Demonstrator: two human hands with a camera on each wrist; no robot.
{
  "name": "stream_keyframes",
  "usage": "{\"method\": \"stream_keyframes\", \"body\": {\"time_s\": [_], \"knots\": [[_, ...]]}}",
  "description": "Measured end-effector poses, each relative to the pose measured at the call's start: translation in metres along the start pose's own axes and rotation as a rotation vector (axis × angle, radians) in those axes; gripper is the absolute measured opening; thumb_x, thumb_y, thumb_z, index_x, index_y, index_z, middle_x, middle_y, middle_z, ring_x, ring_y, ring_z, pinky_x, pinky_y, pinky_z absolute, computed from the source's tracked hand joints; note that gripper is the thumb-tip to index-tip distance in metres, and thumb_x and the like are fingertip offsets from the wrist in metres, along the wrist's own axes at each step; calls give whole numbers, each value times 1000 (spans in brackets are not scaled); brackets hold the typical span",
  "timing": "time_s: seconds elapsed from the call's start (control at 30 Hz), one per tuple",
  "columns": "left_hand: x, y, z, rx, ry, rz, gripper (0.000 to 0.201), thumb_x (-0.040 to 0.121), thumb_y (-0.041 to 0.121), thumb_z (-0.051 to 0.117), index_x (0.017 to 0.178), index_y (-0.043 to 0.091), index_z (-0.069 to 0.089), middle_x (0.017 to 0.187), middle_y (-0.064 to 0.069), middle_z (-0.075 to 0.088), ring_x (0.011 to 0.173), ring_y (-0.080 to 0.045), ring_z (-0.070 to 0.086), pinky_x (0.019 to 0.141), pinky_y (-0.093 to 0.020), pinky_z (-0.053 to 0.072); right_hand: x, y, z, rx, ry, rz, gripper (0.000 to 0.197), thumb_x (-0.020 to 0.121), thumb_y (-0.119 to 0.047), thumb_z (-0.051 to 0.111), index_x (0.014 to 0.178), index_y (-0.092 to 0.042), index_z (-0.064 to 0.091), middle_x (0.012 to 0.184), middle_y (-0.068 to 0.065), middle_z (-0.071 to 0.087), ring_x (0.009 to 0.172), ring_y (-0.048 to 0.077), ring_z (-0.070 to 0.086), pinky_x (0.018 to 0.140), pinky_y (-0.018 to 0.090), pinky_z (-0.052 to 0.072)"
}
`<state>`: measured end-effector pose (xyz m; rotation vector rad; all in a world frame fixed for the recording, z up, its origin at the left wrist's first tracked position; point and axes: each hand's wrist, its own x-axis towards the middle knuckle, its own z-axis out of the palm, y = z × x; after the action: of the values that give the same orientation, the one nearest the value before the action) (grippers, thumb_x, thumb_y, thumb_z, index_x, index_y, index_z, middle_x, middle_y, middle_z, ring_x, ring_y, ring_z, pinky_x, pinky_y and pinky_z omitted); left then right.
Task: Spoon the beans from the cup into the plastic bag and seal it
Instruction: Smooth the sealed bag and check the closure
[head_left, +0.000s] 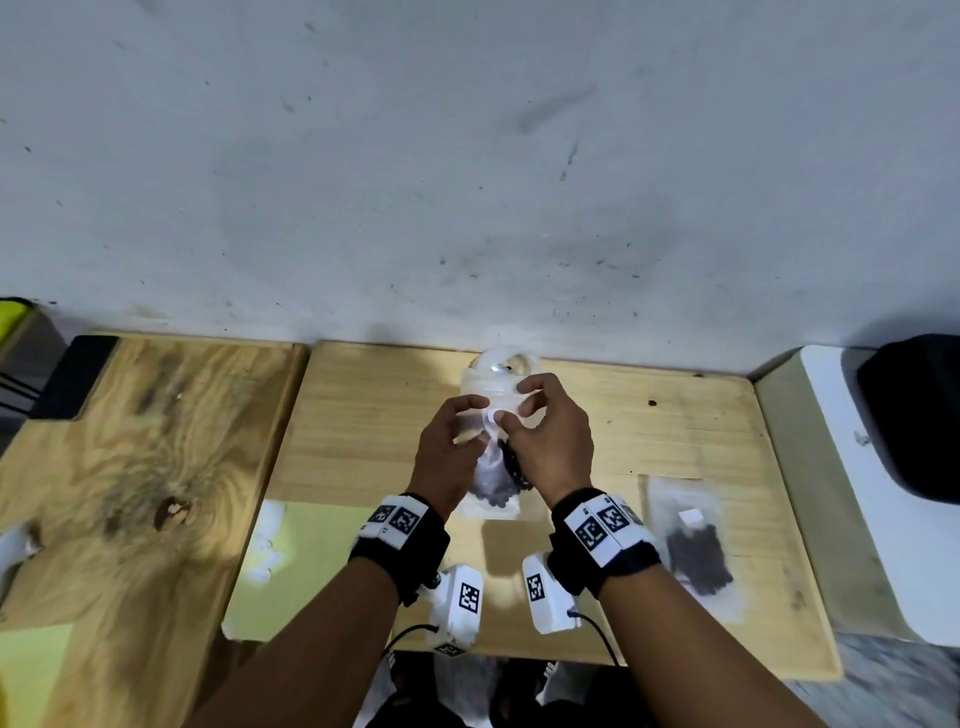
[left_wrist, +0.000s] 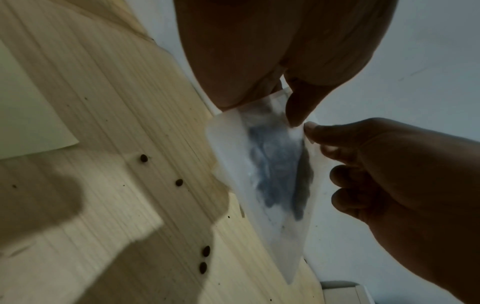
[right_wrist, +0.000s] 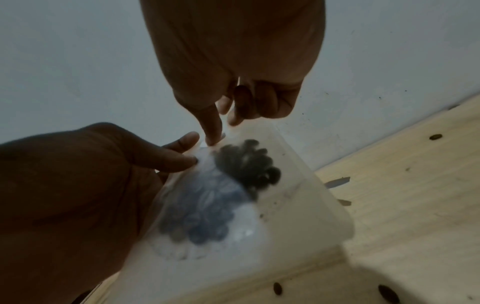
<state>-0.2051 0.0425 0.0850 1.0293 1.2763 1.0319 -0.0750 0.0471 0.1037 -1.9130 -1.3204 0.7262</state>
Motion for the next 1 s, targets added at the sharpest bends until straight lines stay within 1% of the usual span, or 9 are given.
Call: {"method": "stream_keyframes", "body": {"time_s": [0.13, 0.23, 0.3, 0.37, 0.43, 0.57, 0.73, 0.87, 1.0], "knots": [[2, -1, -1, -89, 62, -86, 29, 86, 0, 56, 105, 21, 65, 83, 2, 62, 72, -17, 57, 50, -25, 45, -3, 3, 1, 30, 82, 48, 50, 70, -40, 85, 104, -30, 50, 110, -13, 48, 84, 7, 55, 67, 27, 43], [4, -3, 0, -46, 140, -65, 13, 87, 12, 66, 98, 20, 67, 86, 1, 65, 72, -15, 58, 57, -28, 46, -3, 11, 4, 186, 25, 96, 44, 71, -35, 85, 99, -29, 51, 100, -9, 59, 90, 11, 58, 75, 32, 48], [6, -5, 0, -24, 172, -50, 14, 85, 10, 69, 94, 21, 67, 92, -2, 68, 79, -14, 61, 63, -29, 50, -4, 16, 7, 223, 3, 90, 40, 72, -30, 85, 96, -29, 53, 89, -9, 60, 79, 9, 56, 72, 32, 47], [7, -6, -3, 10, 183, -36, 19, 84, 6, 69, 91, 23, 67, 95, -5, 71, 84, -13, 63, 65, -22, 52, -5, 20, 10, 242, -16, 73, 39, 72, -24, 85, 93, -32, 53, 86, -11, 59, 72, 12, 53, 70, 33, 47], [7, -8, -5, 31, 171, -28, 24, 82, 1, 69, 91, 23, 67, 96, -7, 71, 86, -11, 64, 64, -14, 51, -6, 23, 12, 243, -32, 57, 41, 71, -23, 85, 92, -35, 51, 87, -12, 59, 73, 17, 54, 72, 36, 50], [5, -12, -8, 38, 165, -29, 25, 81, -4, 68, 95, 17, 67, 97, -8, 71, 83, -9, 64, 65, -16, 51, -8, 25, 12, 213, -47, 57, 40, 73, -22, 84, 93, -33, 52, 88, -11, 59, 69, 12, 54, 69, 34, 50], [9, -15, -4, -74, 161, -105, 27, 79, 0, 68, 99, 19, 68, 97, -9, 67, 87, -21, 63, 74, -37, 55, -18, 38, 9, 303, -24, 85, 26, 77, -21, 80, 86, -28, 57, 96, -12, 65, 70, 17, 59, 70, 35, 51], [10, -13, 10, -102, 82, -154, 35, 65, 14, 69, 97, 27, 68, 100, -10, 65, 87, -21, 60, 73, -36, 52, -28, 64, -5, 361, -115, 238, 14, 76, -7, 76, 77, -19, 69, 87, 0, 71, 88, 27, 67, 79, 44, 57], [7, -21, 36, -45, -23, -173, 34, 66, 9, 73, 97, 24, 69, 98, -4, 64, 92, -19, 58, 81, -36, 50, -31, 86, -29, 369, -50, 298, 24, 74, 3, 73, 75, -20, 71, 90, 12, 71, 83, 29, 66, 74, 39, 56]]}}
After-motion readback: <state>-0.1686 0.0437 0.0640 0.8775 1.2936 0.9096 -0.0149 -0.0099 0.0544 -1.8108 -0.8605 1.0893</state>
